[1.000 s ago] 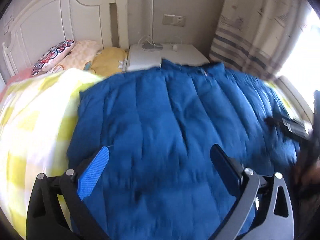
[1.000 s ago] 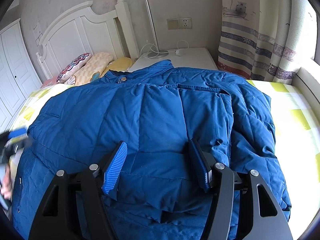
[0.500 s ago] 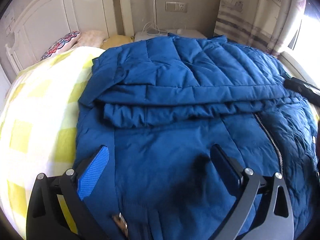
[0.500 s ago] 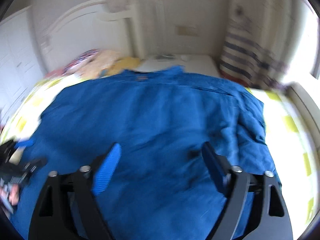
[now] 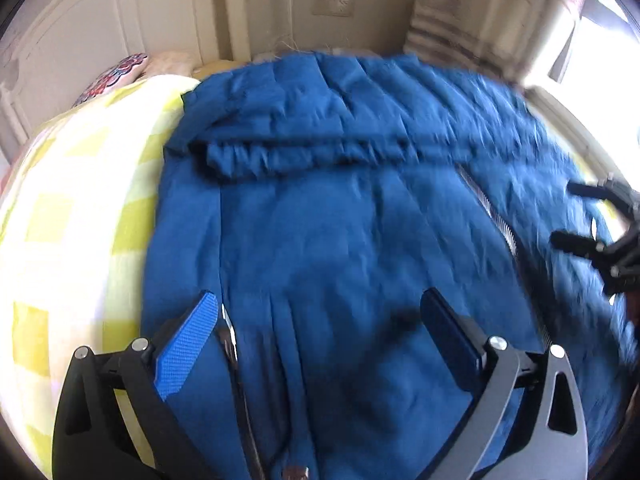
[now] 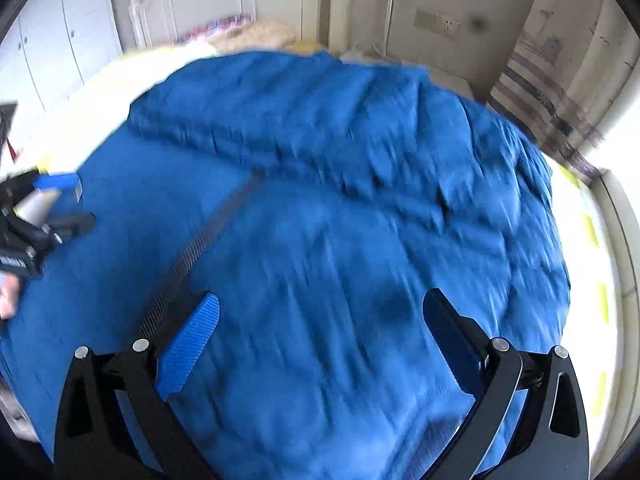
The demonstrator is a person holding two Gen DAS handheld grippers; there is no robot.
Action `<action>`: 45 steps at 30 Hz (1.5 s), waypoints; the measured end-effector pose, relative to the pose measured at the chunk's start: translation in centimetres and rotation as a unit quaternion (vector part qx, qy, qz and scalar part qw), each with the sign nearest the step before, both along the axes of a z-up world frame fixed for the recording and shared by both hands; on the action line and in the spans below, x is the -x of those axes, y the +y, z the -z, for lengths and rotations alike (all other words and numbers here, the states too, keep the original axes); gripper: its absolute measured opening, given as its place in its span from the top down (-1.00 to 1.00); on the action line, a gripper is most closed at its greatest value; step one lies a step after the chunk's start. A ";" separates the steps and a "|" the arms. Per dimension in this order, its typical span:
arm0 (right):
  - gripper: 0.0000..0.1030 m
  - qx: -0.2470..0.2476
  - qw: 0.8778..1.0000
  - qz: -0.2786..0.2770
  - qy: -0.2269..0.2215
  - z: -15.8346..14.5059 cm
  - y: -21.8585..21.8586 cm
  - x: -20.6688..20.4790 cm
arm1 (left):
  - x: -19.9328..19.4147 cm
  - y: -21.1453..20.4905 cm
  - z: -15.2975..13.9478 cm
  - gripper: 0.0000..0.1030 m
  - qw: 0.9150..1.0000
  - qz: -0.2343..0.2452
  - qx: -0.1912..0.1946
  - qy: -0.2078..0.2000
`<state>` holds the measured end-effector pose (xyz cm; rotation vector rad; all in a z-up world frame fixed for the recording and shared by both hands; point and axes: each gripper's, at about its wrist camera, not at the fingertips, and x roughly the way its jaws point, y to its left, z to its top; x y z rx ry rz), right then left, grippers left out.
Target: Fold large clothes
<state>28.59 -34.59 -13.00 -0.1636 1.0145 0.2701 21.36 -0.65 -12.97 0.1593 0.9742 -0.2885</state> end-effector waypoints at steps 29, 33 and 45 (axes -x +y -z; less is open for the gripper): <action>-0.90 0.006 0.999 0.017 -0.034 0.0 -2.9 14.0 | 10.1 4.1 0.3 -0.95 1.000 -0.021 0.002 -0.018; -0.90 -0.010 0.998 -0.017 -0.067 -1.9 -2.0 17.3 | 13.2 4.8 -1.9 -0.95 0.996 0.004 0.073 -0.041; -0.90 -0.042 0.996 -0.034 -0.073 -1.3 -0.6 20.6 | 16.8 2.4 -1.3 -0.95 0.996 0.045 0.062 -0.050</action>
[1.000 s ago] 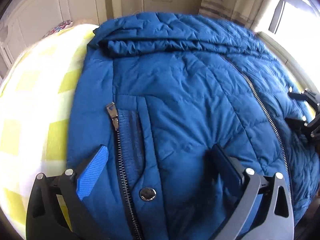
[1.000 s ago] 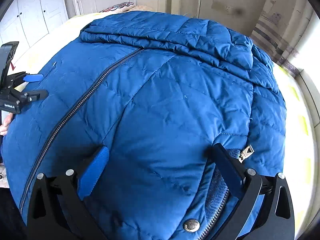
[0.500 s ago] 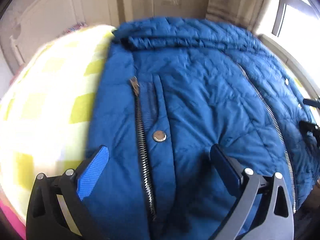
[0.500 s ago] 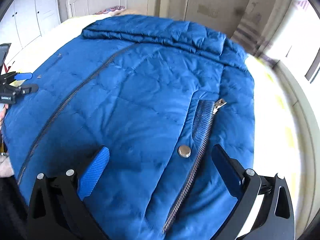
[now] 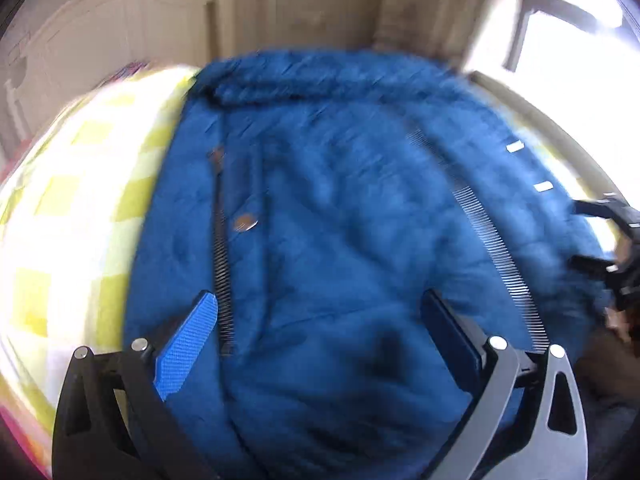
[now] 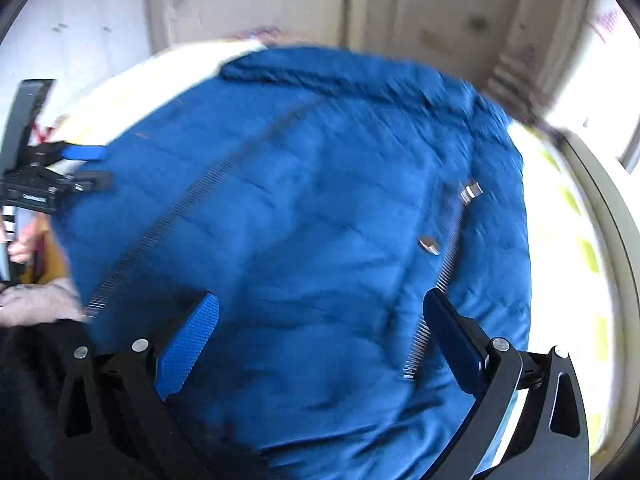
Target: Fold large clothes
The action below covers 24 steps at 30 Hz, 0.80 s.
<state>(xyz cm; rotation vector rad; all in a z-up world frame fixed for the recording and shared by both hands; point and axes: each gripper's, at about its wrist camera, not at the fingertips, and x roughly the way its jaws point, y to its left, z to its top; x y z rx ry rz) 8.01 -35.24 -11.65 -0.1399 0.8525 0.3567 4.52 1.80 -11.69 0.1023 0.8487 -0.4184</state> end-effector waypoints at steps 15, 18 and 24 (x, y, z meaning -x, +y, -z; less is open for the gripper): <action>-0.89 0.014 1.000 0.014 -0.005 1.1 -1.1 2.1 | 2.0 0.1 0.7 -0.95 0.999 -0.002 -0.035 -0.025; -0.89 -0.037 0.998 0.045 0.024 2.9 -4.3 2.3 | 1.1 2.4 2.2 -0.96 0.999 -0.035 -0.030 0.005; -0.88 -0.023 0.998 0.053 -0.007 1.2 -4.6 3.5 | 2.0 2.9 1.3 -0.95 0.999 -0.035 -0.031 -0.022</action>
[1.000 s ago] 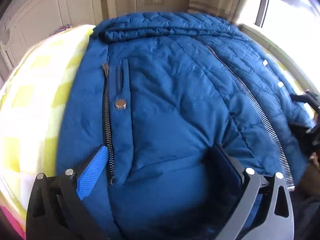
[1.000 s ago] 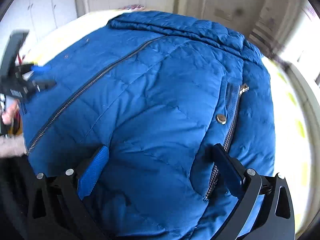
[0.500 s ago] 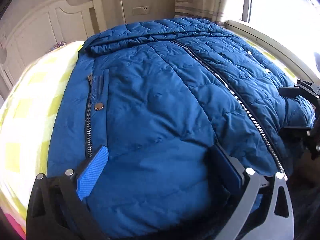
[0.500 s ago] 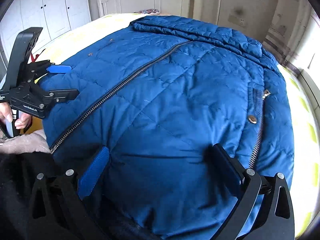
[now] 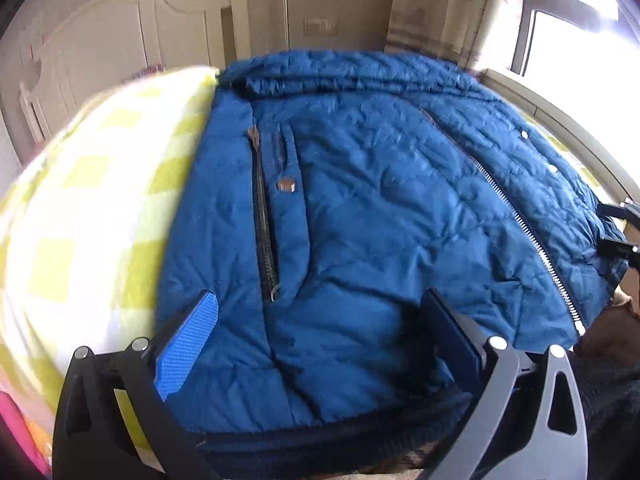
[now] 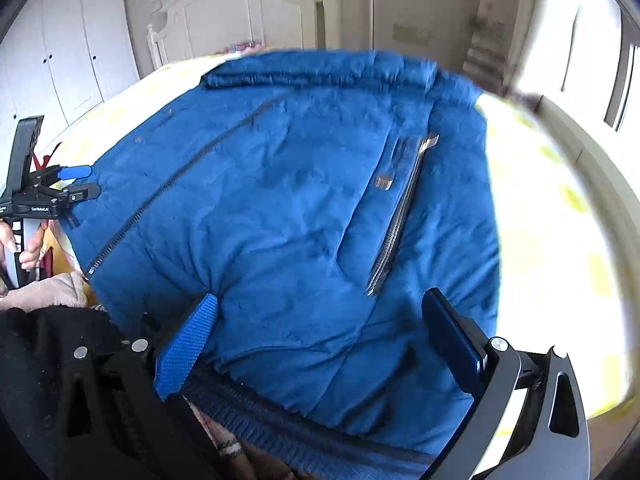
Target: Fold large clothes
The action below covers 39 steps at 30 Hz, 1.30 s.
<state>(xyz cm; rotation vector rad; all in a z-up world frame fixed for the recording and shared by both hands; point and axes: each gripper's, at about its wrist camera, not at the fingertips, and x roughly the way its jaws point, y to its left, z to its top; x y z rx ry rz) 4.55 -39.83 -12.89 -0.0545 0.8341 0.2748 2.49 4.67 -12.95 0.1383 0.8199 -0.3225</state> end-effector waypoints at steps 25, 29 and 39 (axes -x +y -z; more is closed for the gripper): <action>-0.60 -0.044 0.995 0.085 0.022 2.0 -3.6 1.6 | -0.8 3.5 1.3 -0.96 0.998 -0.052 0.028 0.028; -0.50 -0.055 0.995 0.081 0.006 2.0 -2.6 0.4 | -1.9 2.6 1.5 -0.96 0.998 -0.050 0.023 0.018; 0.52 -0.140 0.986 0.091 -0.010 1.1 -5.2 1.7 | -0.7 3.3 0.1 0.55 0.994 0.010 0.110 0.018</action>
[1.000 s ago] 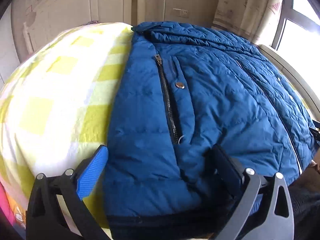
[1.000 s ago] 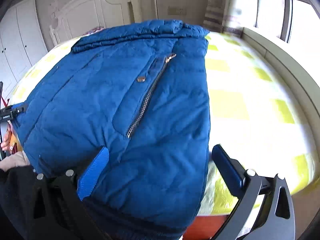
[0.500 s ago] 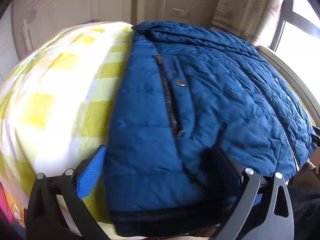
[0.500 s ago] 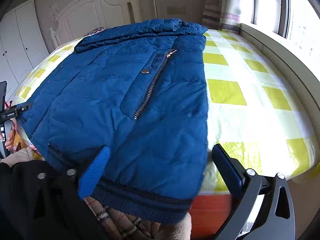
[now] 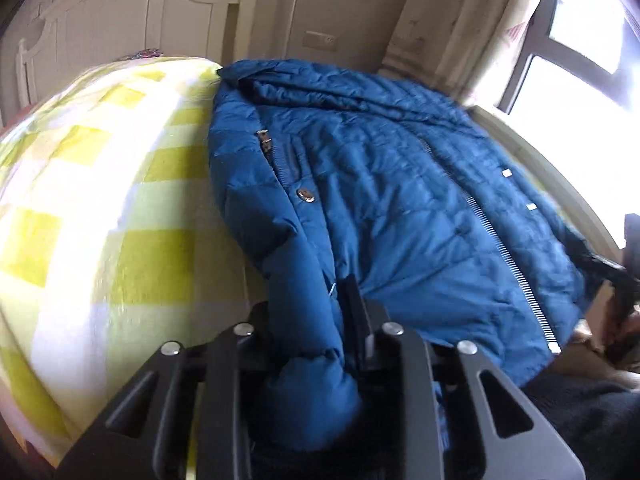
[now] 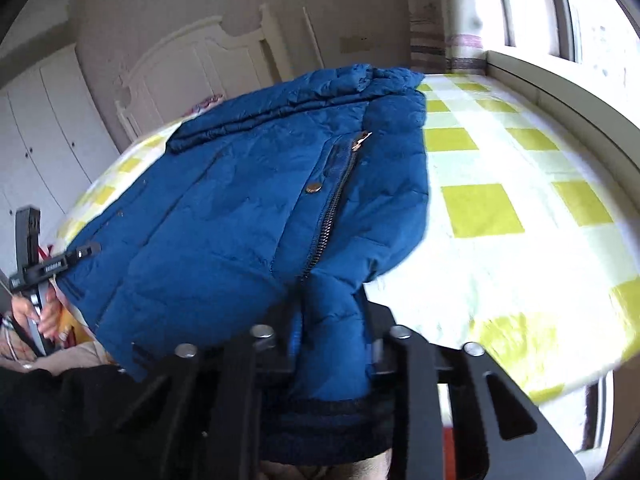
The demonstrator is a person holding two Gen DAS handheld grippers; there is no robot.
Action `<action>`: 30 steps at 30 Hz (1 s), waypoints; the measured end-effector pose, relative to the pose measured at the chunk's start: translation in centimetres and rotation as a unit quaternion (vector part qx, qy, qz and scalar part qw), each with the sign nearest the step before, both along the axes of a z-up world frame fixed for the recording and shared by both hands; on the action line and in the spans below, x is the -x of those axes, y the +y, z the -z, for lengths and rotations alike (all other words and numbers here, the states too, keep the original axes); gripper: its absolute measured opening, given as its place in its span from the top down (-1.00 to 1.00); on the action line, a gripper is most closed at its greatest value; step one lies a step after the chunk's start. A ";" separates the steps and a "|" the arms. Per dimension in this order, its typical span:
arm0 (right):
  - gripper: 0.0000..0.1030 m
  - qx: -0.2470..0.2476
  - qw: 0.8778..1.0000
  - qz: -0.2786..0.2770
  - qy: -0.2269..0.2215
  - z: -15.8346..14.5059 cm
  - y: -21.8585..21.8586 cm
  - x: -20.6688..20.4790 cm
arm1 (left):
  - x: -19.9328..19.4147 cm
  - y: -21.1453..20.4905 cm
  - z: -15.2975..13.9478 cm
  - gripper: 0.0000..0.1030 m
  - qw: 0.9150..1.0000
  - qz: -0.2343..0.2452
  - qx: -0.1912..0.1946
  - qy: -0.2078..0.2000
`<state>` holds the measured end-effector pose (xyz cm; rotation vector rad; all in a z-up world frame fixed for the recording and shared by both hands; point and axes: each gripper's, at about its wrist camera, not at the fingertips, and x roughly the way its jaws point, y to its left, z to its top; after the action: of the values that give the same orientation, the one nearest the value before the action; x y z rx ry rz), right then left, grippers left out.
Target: Fold large clothes
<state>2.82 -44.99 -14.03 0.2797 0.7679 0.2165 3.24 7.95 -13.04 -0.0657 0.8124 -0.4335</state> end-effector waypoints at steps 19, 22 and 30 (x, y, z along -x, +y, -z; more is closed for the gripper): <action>0.63 -0.021 0.947 -0.084 -0.310 -21.7 0.3 14.2 | 14.1 9.3 -16.6 0.48 0.927 0.129 0.278 -0.218; 0.63 -0.039 0.956 -0.078 -0.279 -22.3 0.8 8.3 | 8.0 10.0 -16.2 0.43 0.923 0.090 0.333 -0.170; 0.58 -0.110 0.992 0.010 -0.053 -13.1 0.0 -14.4 | -11.4 10.2 -7.8 -0.15 0.935 -0.034 0.349 0.047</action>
<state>17.24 -44.96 -0.92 0.4812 0.6366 0.2962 14.63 18.10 -5.21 -0.7789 0.7146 -0.6415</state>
